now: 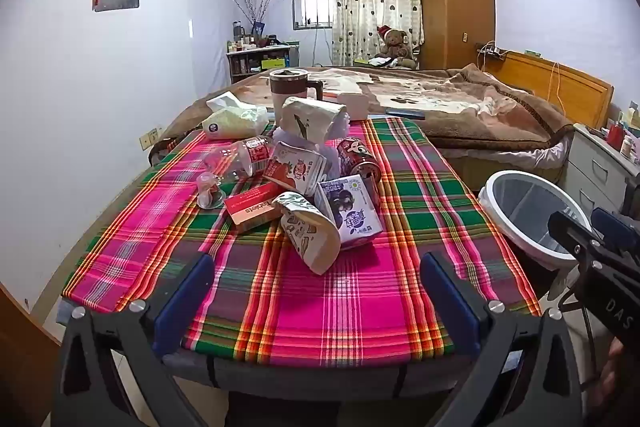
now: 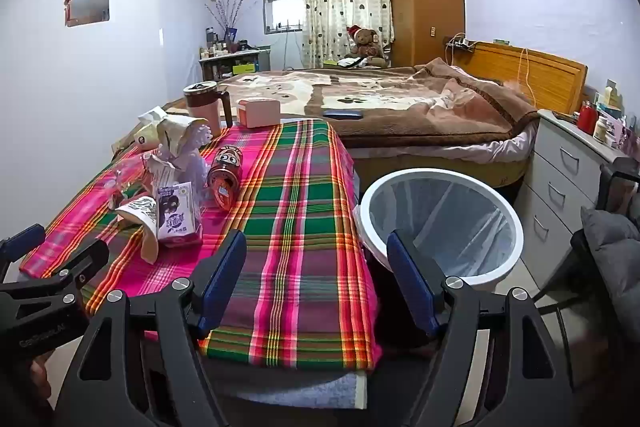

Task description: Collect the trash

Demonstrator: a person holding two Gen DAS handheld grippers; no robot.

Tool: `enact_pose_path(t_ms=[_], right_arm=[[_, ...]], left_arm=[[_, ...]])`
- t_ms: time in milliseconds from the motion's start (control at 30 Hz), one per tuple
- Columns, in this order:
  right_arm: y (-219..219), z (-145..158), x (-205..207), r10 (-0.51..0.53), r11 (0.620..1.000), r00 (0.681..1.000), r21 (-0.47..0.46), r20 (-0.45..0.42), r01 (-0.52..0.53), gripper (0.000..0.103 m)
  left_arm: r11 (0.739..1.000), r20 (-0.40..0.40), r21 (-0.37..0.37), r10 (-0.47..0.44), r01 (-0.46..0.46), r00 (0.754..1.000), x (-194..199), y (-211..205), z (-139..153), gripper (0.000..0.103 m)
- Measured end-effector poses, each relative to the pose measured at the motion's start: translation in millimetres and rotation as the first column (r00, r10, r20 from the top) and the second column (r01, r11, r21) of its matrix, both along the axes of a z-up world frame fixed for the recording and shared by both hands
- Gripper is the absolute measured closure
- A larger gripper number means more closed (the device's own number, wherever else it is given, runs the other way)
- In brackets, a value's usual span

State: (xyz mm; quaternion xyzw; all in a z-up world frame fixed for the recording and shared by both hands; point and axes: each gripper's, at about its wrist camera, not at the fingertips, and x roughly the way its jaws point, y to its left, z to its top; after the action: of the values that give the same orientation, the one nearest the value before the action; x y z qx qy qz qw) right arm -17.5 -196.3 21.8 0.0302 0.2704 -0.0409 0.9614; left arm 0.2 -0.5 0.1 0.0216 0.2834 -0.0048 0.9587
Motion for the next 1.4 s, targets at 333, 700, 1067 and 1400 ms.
enact_pose_path(t_ms=[333, 700, 1067, 1400], right_arm=[[0.6, -0.9, 0.8, 0.006, 1.000, 1.000, 0.001, 0.005, -0.006, 0.029], [2.0, 3.2, -0.9, 0.005, 1.000, 1.000, -0.010, 0.008, -0.004, 0.029], [1.8, 5.1, -1.8, 0.000, 1.000, 1.000, -0.016, 0.012, 0.000, 0.029], [1.9, 4.3, -2.1, -0.001, 1.000, 1.000, -0.016, 0.012, 0.001, 0.029]], left_arm=[[1.000, 0.009, -0.003, 0.003, -0.003, 1.000, 0.4, -0.1, -0.2, 0.000], [1.000, 0.011, -0.001, 0.003, -0.003, 1.000, -0.9, -1.0, 3.1, 0.000], [1.000, 0.011, -0.002, 0.008, -0.008, 1.000, -1.0, 1.1, 2.5, 0.000], [1.000, 0.013, -0.003, 0.010, -0.010, 1.000, -1.1, 1.0, 2.3, 0.000]])
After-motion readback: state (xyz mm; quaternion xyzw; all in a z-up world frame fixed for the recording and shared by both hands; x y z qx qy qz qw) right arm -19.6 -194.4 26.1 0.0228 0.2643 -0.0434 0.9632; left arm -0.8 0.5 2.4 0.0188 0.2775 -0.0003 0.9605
